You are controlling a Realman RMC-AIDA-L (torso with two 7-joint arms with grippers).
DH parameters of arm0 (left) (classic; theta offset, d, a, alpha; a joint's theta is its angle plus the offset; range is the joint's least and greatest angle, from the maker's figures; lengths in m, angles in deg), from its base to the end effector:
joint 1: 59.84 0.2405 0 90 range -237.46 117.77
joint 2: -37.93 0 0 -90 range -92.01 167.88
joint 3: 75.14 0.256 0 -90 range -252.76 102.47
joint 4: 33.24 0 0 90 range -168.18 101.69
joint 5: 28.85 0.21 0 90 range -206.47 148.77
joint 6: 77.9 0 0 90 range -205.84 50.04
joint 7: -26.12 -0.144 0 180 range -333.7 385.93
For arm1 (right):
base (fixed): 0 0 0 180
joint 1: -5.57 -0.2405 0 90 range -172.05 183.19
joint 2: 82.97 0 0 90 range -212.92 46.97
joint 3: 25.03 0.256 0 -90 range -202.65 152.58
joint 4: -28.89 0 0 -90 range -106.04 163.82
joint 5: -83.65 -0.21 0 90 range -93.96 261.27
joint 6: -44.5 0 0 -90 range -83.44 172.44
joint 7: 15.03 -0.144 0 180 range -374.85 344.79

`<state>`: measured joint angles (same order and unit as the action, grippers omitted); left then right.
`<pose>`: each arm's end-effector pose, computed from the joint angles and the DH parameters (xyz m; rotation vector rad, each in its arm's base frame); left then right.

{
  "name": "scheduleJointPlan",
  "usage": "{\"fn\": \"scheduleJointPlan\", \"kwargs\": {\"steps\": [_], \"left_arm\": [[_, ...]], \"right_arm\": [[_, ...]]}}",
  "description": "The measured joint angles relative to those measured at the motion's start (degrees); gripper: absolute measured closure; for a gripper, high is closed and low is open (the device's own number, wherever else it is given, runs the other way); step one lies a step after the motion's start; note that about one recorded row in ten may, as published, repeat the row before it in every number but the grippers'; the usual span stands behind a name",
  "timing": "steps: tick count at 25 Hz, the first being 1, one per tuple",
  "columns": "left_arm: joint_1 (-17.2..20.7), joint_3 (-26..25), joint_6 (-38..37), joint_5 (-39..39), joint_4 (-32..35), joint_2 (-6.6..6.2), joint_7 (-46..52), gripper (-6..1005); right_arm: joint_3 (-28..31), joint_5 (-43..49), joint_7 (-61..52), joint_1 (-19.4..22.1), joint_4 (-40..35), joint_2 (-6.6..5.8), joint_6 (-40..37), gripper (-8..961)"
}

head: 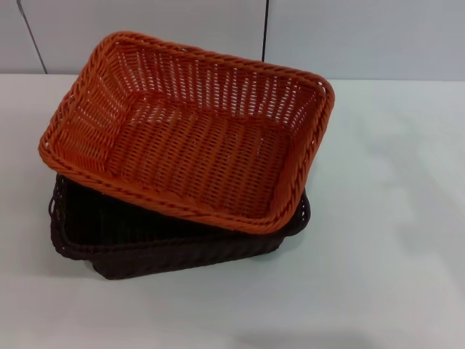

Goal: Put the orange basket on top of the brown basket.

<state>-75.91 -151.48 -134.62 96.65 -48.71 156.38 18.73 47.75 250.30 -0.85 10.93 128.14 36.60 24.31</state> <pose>-0.4186 0.2908 0.0485 -1.0783 -0.7496 -0.3763 0.1193 0.3116 0.0889 -1.5423 0.0935 0.8072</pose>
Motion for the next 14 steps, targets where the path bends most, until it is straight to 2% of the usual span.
{"fn": "scheduleJointPlan", "kwargs": {"steps": [1,2,5,7,10,12,14], "left_arm": [[0.1,0.1,-0.4,0.1,0.0,0.0,0.5,275],[0.4,0.2,-1.2,0.2,0.0,-0.02,1.5,275],[0.9,0.5,-2.4,0.4,0.0,-0.06,3.9,275],[1.2,0.8,-3.3,0.4,0.2,-0.07,5.0,275],[1.3,0.9,-3.9,0.4,0.4,-0.09,5.3,275],[1.5,0.9,-4.3,0.4,0.7,-0.22,5.4,275],[1.6,0.9,-4.3,0.4,0.7,-0.25,5.4,275]], "right_arm": [[0.0,0.0,0.0,0.0,0.0,0.0,0.0,299],[-0.6,-0.2,-1.0,2.5,-2.2,0.06,-4.9,299],[-2.0,-4.1,-2.1,7.0,-12.3,0.19,-21.6,299],[-3.2,-9.6,-2.2,6.7,-22.7,0.19,-35.2,299],[-6.4,-20.2,-3.1,1.3,-41.0,-0.13,-55.8,299],[-9.6,-28.1,-4.3,-3.1,-50.9,-0.18,-65.9,299],[-13.1,-34.3,-4.8,-6.9,-58.1,-0.16,-72.4,299]]}}
